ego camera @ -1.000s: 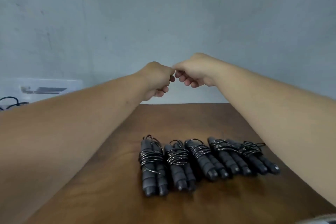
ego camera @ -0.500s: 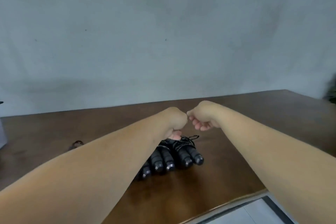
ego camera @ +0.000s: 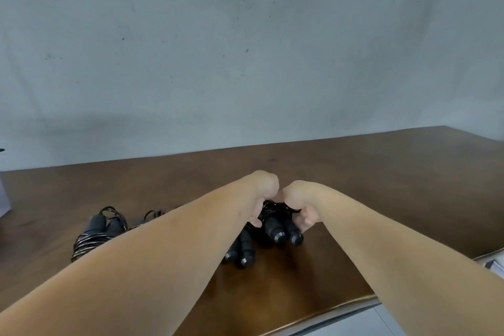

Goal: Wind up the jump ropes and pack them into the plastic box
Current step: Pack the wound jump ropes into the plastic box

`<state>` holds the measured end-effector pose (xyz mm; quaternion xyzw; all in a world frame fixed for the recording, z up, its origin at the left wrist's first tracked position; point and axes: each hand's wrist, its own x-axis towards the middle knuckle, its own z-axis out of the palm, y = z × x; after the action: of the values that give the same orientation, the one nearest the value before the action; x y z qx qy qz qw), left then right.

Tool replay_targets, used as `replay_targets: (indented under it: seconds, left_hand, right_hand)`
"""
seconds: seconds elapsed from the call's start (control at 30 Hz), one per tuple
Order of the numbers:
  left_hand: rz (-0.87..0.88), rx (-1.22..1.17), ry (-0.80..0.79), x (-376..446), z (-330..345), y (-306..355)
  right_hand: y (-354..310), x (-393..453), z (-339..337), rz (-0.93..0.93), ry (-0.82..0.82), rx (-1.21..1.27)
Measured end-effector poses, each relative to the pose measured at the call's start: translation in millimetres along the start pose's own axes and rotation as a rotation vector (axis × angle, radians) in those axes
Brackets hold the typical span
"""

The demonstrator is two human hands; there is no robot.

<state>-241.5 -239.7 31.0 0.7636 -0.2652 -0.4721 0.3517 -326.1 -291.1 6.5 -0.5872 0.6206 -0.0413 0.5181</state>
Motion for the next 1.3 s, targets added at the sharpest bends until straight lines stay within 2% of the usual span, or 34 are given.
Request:
replay_targets:
  seconds: [0.07,0.13,0.27,0.33,0.43,0.57,0.7,1.03,1.17,1.3]
  left_hand:
    - [-0.043,-0.022,-0.021,-4.3,-2.5,-0.2]
    - [-0.002,-0.096,-0.022,-3.5,-7.2,1.1]
    - [0.212,-0.205,0.005,-20.2,-26.4,11.3]
    - [0.342,-0.195,0.083,-26.3,-45.1,18.0]
    - [0.437,-0.202,0.249,-40.3,-90.7,20.8]
    - [0.461,-0.18,0.417,-48.9,-164.5,13.3]
    - [0.507,-0.302,0.517,-60.5,-252.6,-5.7]
    - [0.445,-0.586,0.844,-117.8,-464.2,-72.9]
    - [0.4,-0.623,0.857,-133.1,-522.2,-99.9]
    - [0.207,-0.683,0.788,-137.1,-556.8,-132.0]
  right_hand:
    - [-0.7,-3.9,-3.8,-0.016,-0.011,0.011]
    - [-5.3,-12.0,-10.3,-0.07,0.014,0.046]
    - [-27.2,-32.9,-22.7,-0.221,0.06,0.1]
    - [-45.6,-38.6,-24.2,-0.321,0.072,0.116]
    - [-85.6,-46.8,-6.1,-0.453,0.069,0.133]
    - [-145.0,-63.6,51.8,-0.592,0.014,0.129]
    - [-203.1,-90.1,126.3,-0.733,-0.099,0.097]
    - [-334.7,-166.6,322.1,-1.03,-0.314,0.038]
    - [-374.6,-177.3,390.3,-1.094,-0.385,-0.049]
    - [-399.3,-169.8,446.4,-1.054,-0.472,-0.267]
